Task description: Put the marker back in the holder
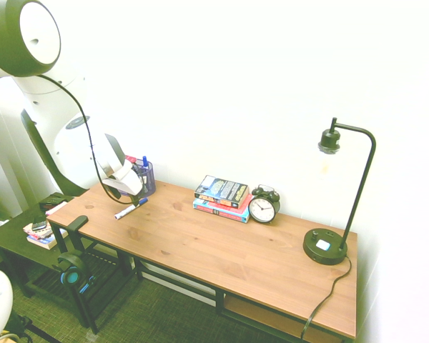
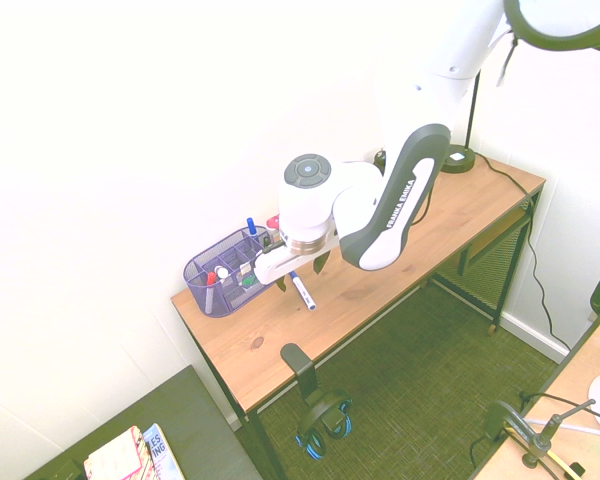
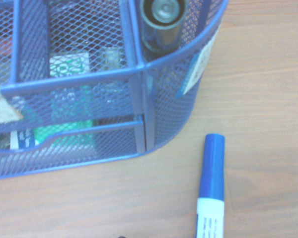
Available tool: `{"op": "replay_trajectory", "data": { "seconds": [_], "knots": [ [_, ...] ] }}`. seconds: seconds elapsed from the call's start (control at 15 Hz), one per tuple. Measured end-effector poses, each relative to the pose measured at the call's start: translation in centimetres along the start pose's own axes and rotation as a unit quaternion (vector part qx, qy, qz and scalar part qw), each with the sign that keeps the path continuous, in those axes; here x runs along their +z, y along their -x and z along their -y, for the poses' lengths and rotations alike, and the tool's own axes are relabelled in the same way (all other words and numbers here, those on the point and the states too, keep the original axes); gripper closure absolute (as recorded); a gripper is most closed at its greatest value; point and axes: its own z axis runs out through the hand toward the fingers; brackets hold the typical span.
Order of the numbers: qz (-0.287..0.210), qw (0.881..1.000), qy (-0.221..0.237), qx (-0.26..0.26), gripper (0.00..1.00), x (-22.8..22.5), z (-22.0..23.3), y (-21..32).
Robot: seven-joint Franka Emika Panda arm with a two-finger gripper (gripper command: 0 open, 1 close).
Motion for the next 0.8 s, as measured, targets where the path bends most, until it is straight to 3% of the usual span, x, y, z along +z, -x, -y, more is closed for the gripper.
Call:
{"op": "replay_trajectory", "data": {
  "seconds": [0.8],
  "knots": [
    [-0.015, 0.999, 0.007, 0.042, 1.0, 1.9, -1.5, 0.3]
  ]
}}
